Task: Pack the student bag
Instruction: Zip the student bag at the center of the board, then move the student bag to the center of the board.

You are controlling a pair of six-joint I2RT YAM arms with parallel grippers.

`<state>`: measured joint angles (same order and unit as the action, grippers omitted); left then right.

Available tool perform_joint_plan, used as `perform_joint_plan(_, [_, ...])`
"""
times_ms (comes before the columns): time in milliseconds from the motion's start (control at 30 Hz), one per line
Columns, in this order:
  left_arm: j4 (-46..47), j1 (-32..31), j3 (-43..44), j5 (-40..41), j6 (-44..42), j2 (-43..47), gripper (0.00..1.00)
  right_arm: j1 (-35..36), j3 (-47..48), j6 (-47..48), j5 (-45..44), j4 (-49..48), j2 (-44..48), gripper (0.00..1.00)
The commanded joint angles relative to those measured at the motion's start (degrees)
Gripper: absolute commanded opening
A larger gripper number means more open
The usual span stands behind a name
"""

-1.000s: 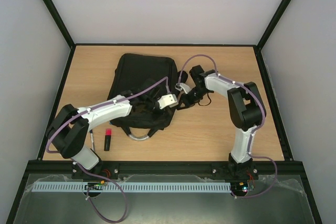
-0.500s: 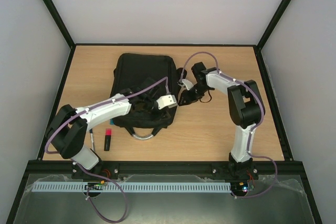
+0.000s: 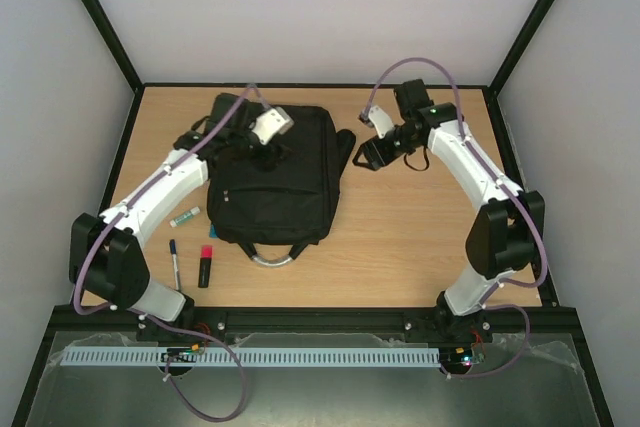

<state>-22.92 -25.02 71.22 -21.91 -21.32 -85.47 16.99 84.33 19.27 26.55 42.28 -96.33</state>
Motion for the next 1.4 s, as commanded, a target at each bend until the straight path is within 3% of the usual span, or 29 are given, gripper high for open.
perform_joint_plan(0, [1.98,8.61,-0.75,4.34,8.38,0.79,0.67,0.06,8.80,1.49,-4.27,3.02,3.77,0.67])
perform_joint_plan(67, [2.95,13.40,-1.51,5.10,11.88,0.79,0.74,0.07,10.09,0.05,-5.72,-0.06,4.84,0.81])
perform_joint_plan(100, [3.16,15.74,-1.85,5.10,13.53,0.56,0.78,0.06,9.84,-1.71,-6.69,-2.53,5.32,0.96])
perform_joint_plan(133, [3.06,18.11,-2.19,4.79,15.02,0.04,0.83,0.12,9.40,-4.46,-8.21,-5.79,5.52,1.00])
perform_joint_plan(200, [1.47,22.56,-1.47,3.81,17.52,-2.35,0.86,0.13,9.71,-9.17,-7.79,-6.75,4.27,0.99])
perform_joint_plan(367, [-1.21,31.90,-0.29,0.77,23.05,-9.35,0.86,0.95,9.02,-9.07,0.86,-4.98,1.21,0.99])
perform_joint_plan(533, [-1.04,35.19,0.44,-4.77,24.50,-15.76,0.81,2.25,7.50,-8.13,0.17,-4.24,0.89,1.00])
perform_joint_plan(700, [1.37,34.03,0.06,-16.34,25.42,-19.87,0.80,2.52,2.92,-8.43,0.18,-4.92,2.46,1.00])
perform_joint_plan(867, [2.02,27.01,0.16,-19.42,26.00,-21.25,0.79,2.62,0.41,-7.56,-0.53,-4.72,3.78,1.00])
perform_joint_plan(1167, [1.84,12.26,3.93,-16.56,24.74,-24.63,0.79,2.63,-2.74,-6.29,-2.90,-4.60,5.85,0.99])
perform_joint_plan(1367, [-1.59,11.48,9.70,-8.96,22.27,-25.87,0.79,2.63,-4.75,-2.83,-2.85,-3.05,7.40,0.99])
